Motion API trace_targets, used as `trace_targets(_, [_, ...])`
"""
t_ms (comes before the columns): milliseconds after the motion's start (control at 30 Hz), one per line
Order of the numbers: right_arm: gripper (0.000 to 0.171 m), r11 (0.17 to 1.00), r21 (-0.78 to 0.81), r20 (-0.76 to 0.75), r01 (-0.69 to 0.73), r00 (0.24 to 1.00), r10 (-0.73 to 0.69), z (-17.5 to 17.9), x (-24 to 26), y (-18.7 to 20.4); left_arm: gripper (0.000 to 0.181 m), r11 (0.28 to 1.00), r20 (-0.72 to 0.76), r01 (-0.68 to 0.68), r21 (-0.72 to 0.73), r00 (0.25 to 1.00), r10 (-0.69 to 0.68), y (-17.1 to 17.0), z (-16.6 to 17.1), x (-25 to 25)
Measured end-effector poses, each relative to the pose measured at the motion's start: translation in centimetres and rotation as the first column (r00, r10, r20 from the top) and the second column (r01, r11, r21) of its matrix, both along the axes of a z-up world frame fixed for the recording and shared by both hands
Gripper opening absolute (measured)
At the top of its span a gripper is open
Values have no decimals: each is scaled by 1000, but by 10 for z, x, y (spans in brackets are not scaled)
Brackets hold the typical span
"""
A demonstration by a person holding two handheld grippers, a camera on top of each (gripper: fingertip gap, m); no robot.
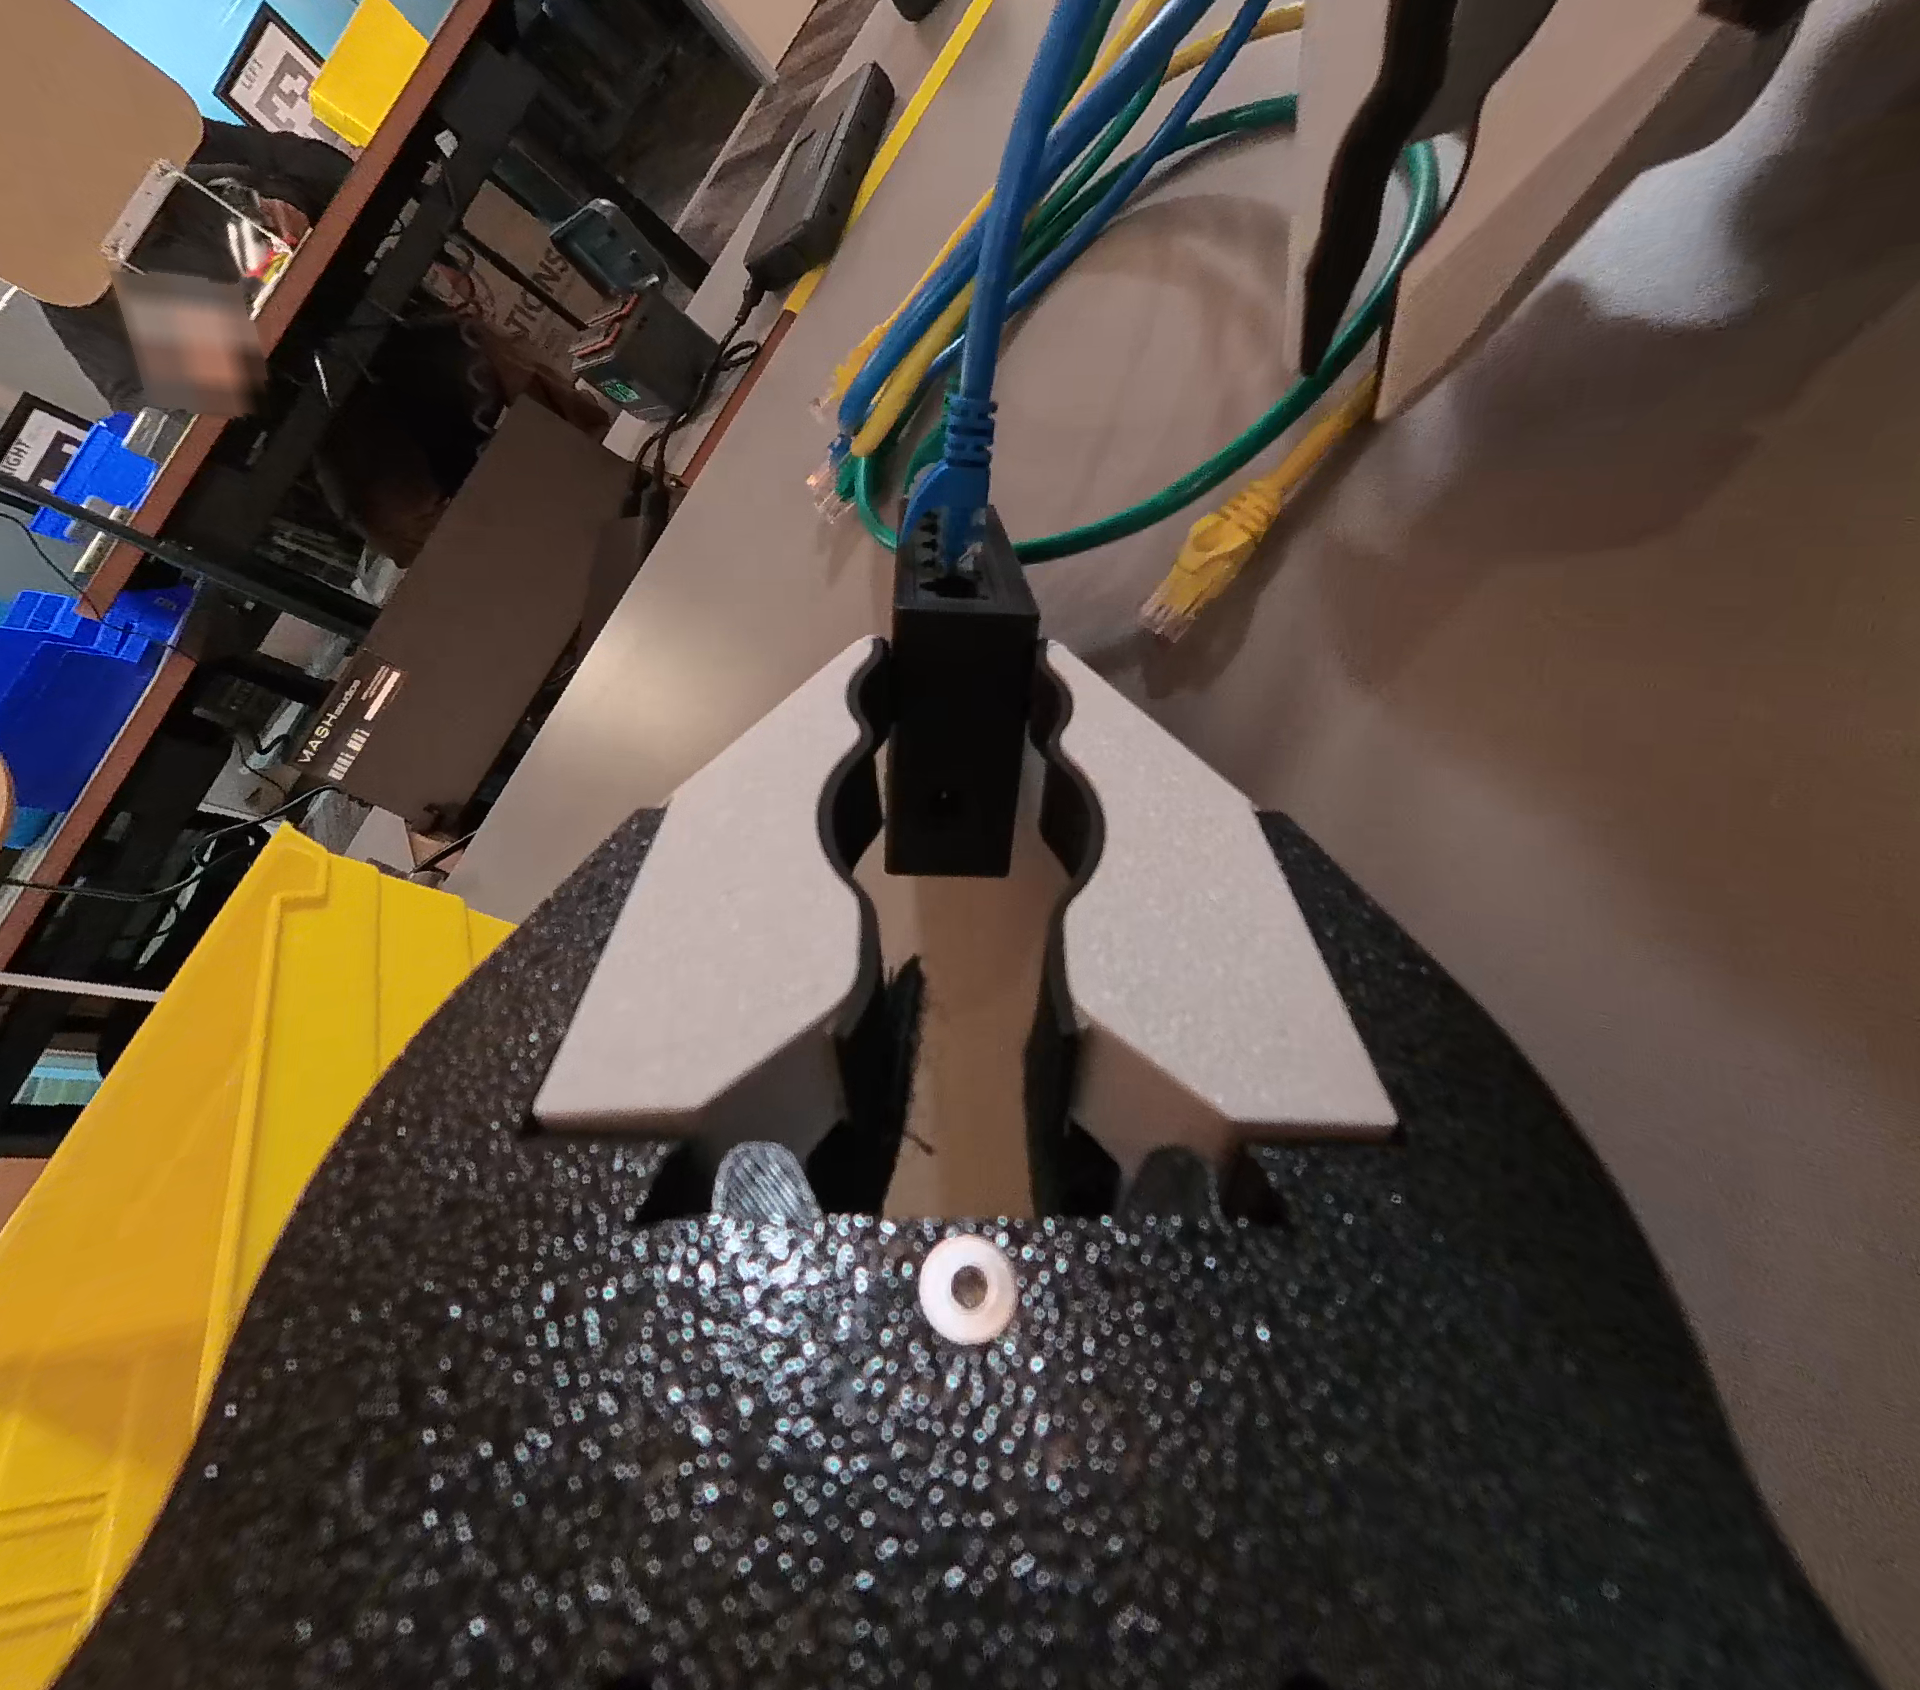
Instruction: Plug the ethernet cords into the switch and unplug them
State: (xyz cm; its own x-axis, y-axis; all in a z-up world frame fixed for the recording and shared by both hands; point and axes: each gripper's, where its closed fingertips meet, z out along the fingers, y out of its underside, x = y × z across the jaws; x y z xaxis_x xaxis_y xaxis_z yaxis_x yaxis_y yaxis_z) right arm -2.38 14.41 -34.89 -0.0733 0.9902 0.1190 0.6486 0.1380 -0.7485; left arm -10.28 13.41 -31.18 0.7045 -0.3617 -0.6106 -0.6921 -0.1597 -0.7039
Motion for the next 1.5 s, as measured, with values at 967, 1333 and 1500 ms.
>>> trace_targets(967, [21, 998, 54, 4, -45, 999, 45, -11, -33, -3, 23, 1000, -9, 4, 25, 1000, -4, -2, -2, 0])
trace_targets(1333, [16, 986, -138, 17, 89, 996, -88, -14, -14, -13, 23, 999, -54, 12, 33, 998, -10, -3, -4, 2])
trace_targets(1500, [13, 935, -334, -33, 119, 990, -138, 15, -17, -25, 23, 999, -138, 24, 49, 990, -17, -3, -6, 4])
